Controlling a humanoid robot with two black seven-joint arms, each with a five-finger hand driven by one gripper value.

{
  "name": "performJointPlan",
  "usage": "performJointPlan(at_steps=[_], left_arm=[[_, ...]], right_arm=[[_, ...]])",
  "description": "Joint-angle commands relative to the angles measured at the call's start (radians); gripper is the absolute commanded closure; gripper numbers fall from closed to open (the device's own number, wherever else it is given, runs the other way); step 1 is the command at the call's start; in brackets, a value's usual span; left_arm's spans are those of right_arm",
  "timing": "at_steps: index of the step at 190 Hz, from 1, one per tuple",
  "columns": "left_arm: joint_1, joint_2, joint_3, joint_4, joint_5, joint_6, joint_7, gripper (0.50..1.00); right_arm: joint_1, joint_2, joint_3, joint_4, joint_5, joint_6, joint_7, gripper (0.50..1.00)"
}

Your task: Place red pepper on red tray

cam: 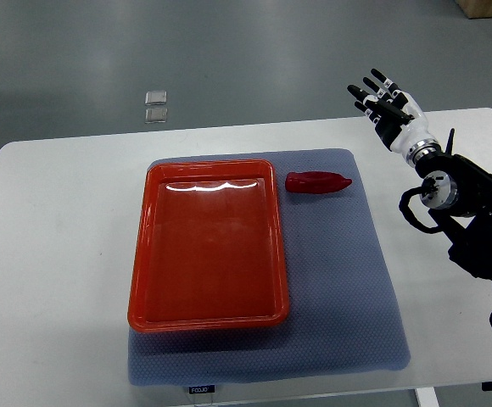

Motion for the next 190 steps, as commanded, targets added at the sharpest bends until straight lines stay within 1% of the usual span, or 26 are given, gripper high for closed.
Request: performJointPlan(at_steps=[1, 61, 69, 86, 100, 134, 147, 190], left_arm=[[0.0, 0.0, -0.002, -0.002, 0.0, 0.0, 0.001, 0.5], [-0.002, 0.0, 0.004, 0.002, 0.0, 0.0, 0.001, 0.5], [-0.003, 0.0, 0.004, 0.002, 0.0, 0.0, -0.001, 0.5], [-0.005, 0.0, 0.004, 0.002, 0.0, 0.0, 0.001, 0.5], [-0.005, 0.0, 0.004, 0.0, 0.0, 0.0, -0.001, 0.5], [-0.005, 0.0, 0.004, 0.002, 0.0, 0.0, -0.001, 0.5], [-0.005, 0.0, 0.001, 0.0, 0.0, 0.0, 0.001, 0.5], [0.006, 0.0, -0.001, -0.002, 0.0, 0.0, 0.001, 0.5]], right_arm=[[0.002, 0.0, 0.0, 0.0, 0.0, 0.0, 0.0, 0.583], [0.002, -0.002, 0.0, 0.0, 0.0, 0.011, 0.0, 0.583], [0.0, -0.002, 0.0, 0.002, 0.0, 0.029, 0.0, 0.583], [0.0, -0.002, -0.002, 0.002, 0.002, 0.1, -0.003, 0.583], [0.0, -0.008, -0.005, 0.002, 0.0, 0.124, -0.008, 0.583], [0.003, -0.012, -0.005, 0.002, 0.0, 0.127, -0.009, 0.583], [0.003, -0.012, -0.005, 0.0, 0.0, 0.115, -0.006, 0.583], [0.002, -0.011, -0.005, -0.003, 0.0, 0.109, -0.003, 0.583]])
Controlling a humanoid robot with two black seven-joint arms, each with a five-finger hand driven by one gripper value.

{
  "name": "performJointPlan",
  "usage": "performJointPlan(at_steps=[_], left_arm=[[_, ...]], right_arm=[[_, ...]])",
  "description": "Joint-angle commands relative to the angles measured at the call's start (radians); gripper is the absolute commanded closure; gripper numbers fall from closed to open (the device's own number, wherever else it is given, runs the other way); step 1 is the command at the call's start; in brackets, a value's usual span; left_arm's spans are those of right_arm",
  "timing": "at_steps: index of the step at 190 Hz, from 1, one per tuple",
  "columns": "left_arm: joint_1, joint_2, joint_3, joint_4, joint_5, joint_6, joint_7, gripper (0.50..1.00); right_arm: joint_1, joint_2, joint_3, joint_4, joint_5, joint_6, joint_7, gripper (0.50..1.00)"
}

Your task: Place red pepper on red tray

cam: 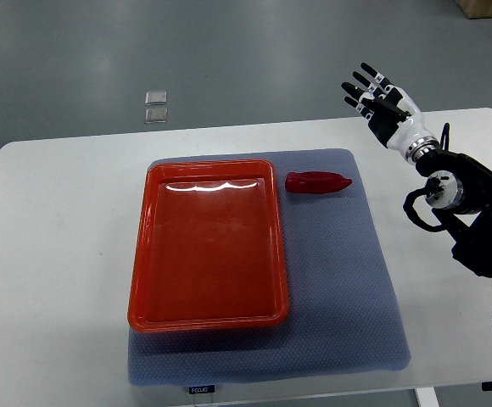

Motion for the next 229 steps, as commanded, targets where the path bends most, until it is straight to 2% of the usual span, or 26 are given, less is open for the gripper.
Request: performJointPlan(at_steps=[1, 229], left_arm=[[0.003, 0.0, 0.0, 0.001, 0.0, 0.0, 0.0, 0.5], [0.003, 0.0, 0.0, 0.001, 0.0, 0.0, 0.0, 0.5]], right_arm=[[-0.002, 0.001, 0.0, -0.004, 0.0, -0.003, 0.001, 0.583], [0.002, -0.008, -0.02, -0.014, -0.012, -0.039, 0.003, 0.583]])
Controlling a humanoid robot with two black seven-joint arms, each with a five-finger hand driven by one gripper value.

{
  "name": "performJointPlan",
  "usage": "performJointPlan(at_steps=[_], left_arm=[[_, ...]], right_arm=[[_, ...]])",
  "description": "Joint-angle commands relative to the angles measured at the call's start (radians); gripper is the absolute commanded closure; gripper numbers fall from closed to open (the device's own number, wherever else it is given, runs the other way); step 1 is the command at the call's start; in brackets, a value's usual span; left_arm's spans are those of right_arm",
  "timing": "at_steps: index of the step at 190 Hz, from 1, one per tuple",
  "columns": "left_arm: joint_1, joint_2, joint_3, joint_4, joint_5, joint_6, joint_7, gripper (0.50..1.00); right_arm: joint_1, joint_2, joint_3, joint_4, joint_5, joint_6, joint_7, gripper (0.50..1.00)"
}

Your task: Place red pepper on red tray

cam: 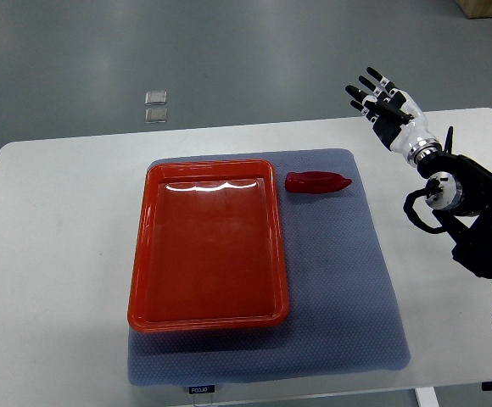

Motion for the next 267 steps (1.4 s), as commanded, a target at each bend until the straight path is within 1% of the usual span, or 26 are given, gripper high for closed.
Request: performJointPlan(at_steps=[1, 16, 30, 47, 61, 85, 106, 125, 138, 170, 225, 244, 267], left_arm=[[0.0, 0.0, 0.0, 0.0, 0.0, 0.0, 0.0, 0.5], [0.0, 0.0, 0.0, 0.0, 0.0, 0.0, 0.0, 0.5], [0.0, 0.0, 0.0, 0.0, 0.0, 0.0, 0.0, 0.5], [-0.001, 0.0, 0.0, 0.0, 0.0, 0.0, 0.0, 0.5], [0.0, 0.0, 0.0, 0.0, 0.0, 0.0, 0.0, 0.5], [0.0, 0.0, 0.0, 0.0, 0.0, 0.0, 0.0, 0.5], [0.0, 0.0, 0.0, 0.0, 0.0, 0.0, 0.0, 0.5], [0.0, 0.0, 0.0, 0.0, 0.0, 0.0, 0.0, 0.5], [0.0, 0.0, 0.0, 0.0, 0.0, 0.0, 0.0, 0.5], [0.0, 0.0, 0.0, 0.0, 0.0, 0.0, 0.0, 0.5], [0.0, 0.0, 0.0, 0.0, 0.0, 0.0, 0.0, 0.5], [0.0, 0.0, 0.0, 0.0, 0.0, 0.0, 0.0, 0.5], [-0.001, 0.0, 0.0, 0.0, 0.0, 0.0, 0.0, 0.5]], right_arm=[[0.004, -0.011, -0.014, 0.0, -0.014, -0.002, -0.002, 0.583], [0.021, -0.019, -0.032, 0.0, -0.041, -0.001, -0.008, 0.583], [0.073, -0.042, -0.121, 0.0, -0.118, -0.001, -0.012, 0.583], [0.121, -0.114, -0.256, 0.002, -0.172, 0.008, -0.012, 0.583], [0.159, -0.152, -0.348, 0.005, -0.186, 0.016, -0.012, 0.583], [0.236, -0.215, -0.537, 0.06, -0.264, 0.025, -0.012, 0.583], [0.295, -0.275, -0.652, 0.126, -0.373, 0.028, -0.014, 0.585], [0.354, -0.299, -0.745, 0.171, -0.492, 0.03, -0.015, 0.585], [0.395, -0.298, -0.807, 0.181, -0.563, 0.032, -0.029, 0.585], [0.452, -0.267, -0.922, 0.188, -0.611, 0.036, -0.129, 0.587], [0.447, -0.126, -1.003, 0.177, -0.654, 0.03, -0.261, 0.589], [0.455, -0.095, -1.028, 0.177, -0.654, 0.025, -0.302, 0.589], [0.458, -0.068, -1.071, 0.175, -0.681, 0.019, -0.36, 0.603]])
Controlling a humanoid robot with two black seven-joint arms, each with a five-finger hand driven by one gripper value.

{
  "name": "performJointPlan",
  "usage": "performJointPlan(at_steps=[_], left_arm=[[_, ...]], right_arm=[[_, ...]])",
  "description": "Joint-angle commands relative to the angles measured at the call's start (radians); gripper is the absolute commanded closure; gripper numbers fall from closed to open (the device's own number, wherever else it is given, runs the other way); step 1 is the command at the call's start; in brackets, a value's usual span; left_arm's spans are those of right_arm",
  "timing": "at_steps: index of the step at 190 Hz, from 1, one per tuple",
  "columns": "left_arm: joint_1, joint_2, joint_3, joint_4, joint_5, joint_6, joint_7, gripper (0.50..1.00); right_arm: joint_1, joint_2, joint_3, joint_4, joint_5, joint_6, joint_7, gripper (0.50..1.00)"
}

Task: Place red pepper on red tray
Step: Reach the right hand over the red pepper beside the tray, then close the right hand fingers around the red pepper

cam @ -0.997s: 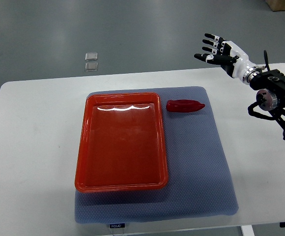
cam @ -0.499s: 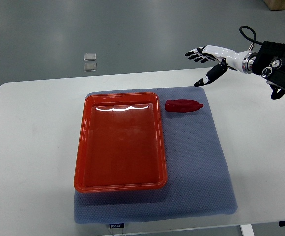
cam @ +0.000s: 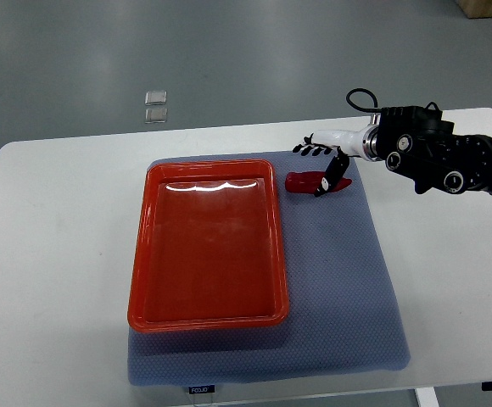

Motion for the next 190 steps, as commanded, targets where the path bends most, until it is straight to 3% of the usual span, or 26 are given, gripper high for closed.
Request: performJointPlan(at_steps=[1, 30, 100, 153, 190], left_arm=[[-0.001, 0.0, 0.0, 0.0, 0.0, 0.0, 0.0, 0.5], [0.0, 0.0, 0.0, 0.0, 0.0, 0.0, -0.001, 0.5], [0.0, 0.0, 0.0, 0.0, 0.0, 0.0, 0.0, 0.5], [0.0, 0.0, 0.0, 0.0, 0.0, 0.0, 0.0, 0.5], [0.0, 0.0, 0.0, 0.0, 0.0, 0.0, 0.0, 0.5]], right_arm=[[0.003, 0.025, -0.034, -0.001, -0.024, -0.005, -0.047, 0.603], [0.023, 0.042, -0.048, -0.011, -0.09, -0.005, -0.09, 0.611], [0.061, 0.063, -0.103, -0.014, -0.195, -0.003, -0.097, 0.615], [0.052, 0.083, -0.13, -0.041, -0.223, -0.003, -0.096, 0.697], [0.052, 0.083, -0.13, -0.043, -0.228, 0.002, -0.094, 0.697]])
